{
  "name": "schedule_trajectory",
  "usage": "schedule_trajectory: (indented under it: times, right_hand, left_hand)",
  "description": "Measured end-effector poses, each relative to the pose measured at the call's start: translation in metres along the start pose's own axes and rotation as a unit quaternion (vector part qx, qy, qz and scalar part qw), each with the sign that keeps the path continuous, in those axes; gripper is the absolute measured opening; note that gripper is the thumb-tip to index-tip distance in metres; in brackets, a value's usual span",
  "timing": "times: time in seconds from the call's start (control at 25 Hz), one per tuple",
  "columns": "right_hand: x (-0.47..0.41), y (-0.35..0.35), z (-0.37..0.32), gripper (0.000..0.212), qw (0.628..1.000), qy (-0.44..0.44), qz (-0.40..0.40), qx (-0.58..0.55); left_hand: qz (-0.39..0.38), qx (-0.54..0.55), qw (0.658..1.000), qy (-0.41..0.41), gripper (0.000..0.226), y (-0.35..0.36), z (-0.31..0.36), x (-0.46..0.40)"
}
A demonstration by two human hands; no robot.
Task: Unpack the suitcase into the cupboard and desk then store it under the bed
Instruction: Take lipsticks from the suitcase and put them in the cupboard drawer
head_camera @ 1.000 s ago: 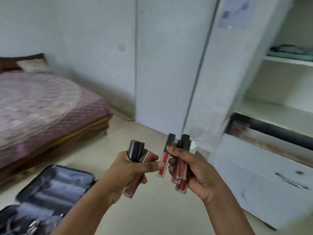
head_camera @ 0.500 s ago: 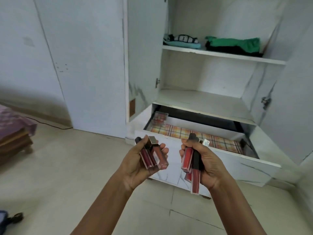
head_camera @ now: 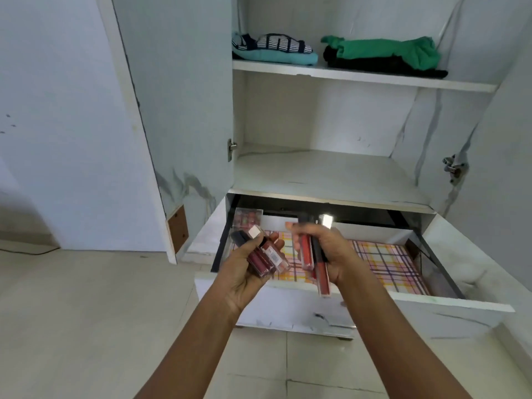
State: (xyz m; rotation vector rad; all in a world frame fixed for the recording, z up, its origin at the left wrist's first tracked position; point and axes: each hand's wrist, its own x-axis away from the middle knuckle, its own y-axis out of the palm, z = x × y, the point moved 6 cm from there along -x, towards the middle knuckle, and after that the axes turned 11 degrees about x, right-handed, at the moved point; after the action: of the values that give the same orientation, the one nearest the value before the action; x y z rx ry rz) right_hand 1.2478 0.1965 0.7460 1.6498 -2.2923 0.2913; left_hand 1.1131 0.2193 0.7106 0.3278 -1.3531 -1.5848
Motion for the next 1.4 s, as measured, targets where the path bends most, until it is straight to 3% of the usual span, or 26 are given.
schedule_trajectory:
  times: [0.12, 0.28, 0.4, 0.56, 0.76, 0.92, 1.08, 1.28, 1.4]
  right_hand:
    - [-0.033, 0.015, -0.004, 0.038, 0.99, -0.026, 0.037, 0.133]
    - [-0.06, 0.034, 0.0, 0.034, 0.971, -0.036, 0.022, 0.236]
    - [-0.077, 0.024, 0.01, 0.04, 0.976, -0.007, 0.067, 0.208]
    - [-0.11, -0.007, 0.033, 0.038, 0.983, 0.047, 0.153, 0.086]
    - [-0.174, -0.02, 0.06, 0.027, 0.952, 0.074, 0.242, 0.172]
    - [-0.228, -0.008, 0.075, 0.028, 0.936, 0.081, 0.21, 0.272]
    - [-0.266, 0.006, 0.088, 0.027, 0.926, 0.108, 0.148, 0.331]
    - [-0.286, 0.013, 0.094, 0.012, 0.913, 0.113, 0.148, 0.364]
    - [-0.289, 0.013, 0.094, 0.015, 0.912, 0.117, 0.144, 0.365]
  left_hand:
    - [-0.02, -0.043, 0.999, -0.017, 0.021, -0.006, 0.031, -0.038]
    - [-0.031, -0.064, 0.997, -0.043, 0.014, -0.017, 0.043, -0.073]
    - [0.002, -0.068, 0.996, -0.055, 0.02, -0.035, 0.052, -0.095]
    - [0.049, -0.163, 0.985, 0.004, 0.019, -0.068, 0.073, -0.112]
    - [0.092, -0.392, 0.91, 0.098, 0.016, -0.081, 0.078, -0.117]
    - [0.127, -0.517, 0.831, 0.164, 0.022, -0.075, 0.074, -0.129]
    - [0.149, -0.574, 0.789, 0.159, 0.018, -0.076, 0.065, -0.142]
    - [0.182, -0.596, 0.769, 0.145, 0.01, -0.085, 0.064, -0.141]
    - [0.186, -0.577, 0.784, 0.134, 0.016, -0.086, 0.064, -0.14]
